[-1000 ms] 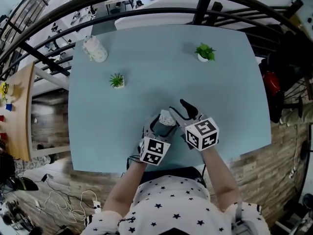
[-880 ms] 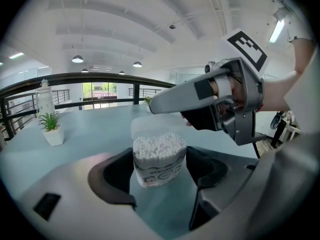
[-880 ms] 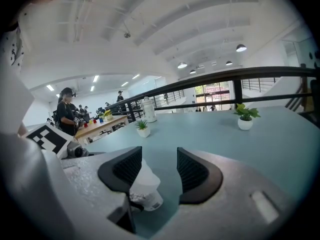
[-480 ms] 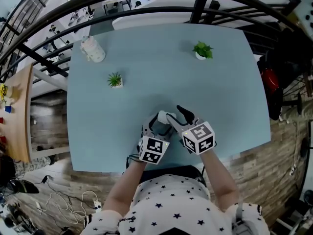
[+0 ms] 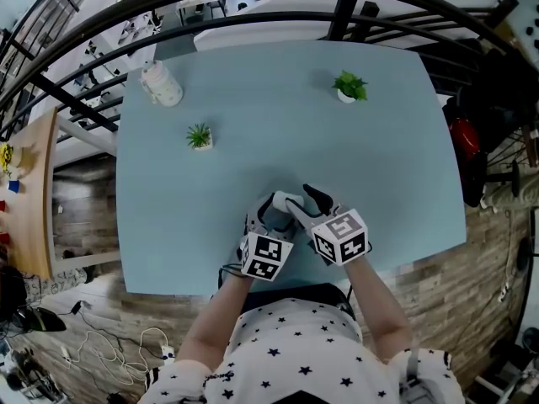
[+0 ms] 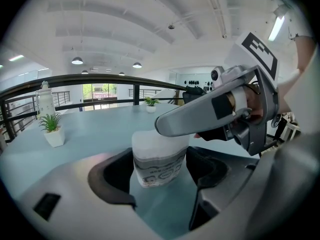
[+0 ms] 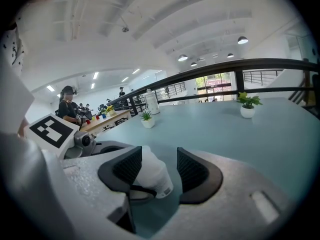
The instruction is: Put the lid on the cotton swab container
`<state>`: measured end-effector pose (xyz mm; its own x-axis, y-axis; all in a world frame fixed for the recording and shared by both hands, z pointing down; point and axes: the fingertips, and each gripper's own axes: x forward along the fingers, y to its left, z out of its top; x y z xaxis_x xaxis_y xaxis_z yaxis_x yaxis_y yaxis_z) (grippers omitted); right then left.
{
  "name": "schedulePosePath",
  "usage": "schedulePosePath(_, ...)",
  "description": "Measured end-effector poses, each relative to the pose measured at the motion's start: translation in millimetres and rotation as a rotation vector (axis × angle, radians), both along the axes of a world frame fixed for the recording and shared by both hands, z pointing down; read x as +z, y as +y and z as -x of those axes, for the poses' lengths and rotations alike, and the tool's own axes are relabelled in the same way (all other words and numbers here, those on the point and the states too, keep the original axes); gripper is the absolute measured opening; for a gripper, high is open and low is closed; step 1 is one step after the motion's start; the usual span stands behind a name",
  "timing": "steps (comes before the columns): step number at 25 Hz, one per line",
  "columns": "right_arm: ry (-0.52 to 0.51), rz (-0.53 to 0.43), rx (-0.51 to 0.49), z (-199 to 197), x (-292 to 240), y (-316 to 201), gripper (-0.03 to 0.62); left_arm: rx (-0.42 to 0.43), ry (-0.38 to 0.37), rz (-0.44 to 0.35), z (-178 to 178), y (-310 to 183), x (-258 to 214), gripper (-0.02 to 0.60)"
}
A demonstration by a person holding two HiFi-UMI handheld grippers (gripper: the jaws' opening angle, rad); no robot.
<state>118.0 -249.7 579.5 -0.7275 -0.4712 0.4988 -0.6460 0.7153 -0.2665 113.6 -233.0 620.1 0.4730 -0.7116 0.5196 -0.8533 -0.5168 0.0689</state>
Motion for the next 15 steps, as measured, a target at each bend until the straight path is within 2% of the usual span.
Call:
schedulePosePath(4, 0.004, -0.007, 0.002, -0.1, 0.1, 0.2, 0.213, -0.002, -0.007, 0.000, 0.8, 0.6, -0.5, 0.322)
schedulePosePath(9, 0.026, -0.007, 0.010, -2.0, 5.4, -2.9, 0.267, 0.001, -0.024, -0.001, 3.2, 1.2, 3.3, 0.322)
schedulePosePath(15, 0.015, -0.003, 0.042, -3.9, 3.2, -3.3, 0.272, -0.003, -0.017, 0.012, 3.0, 1.3, 2.6, 0.322)
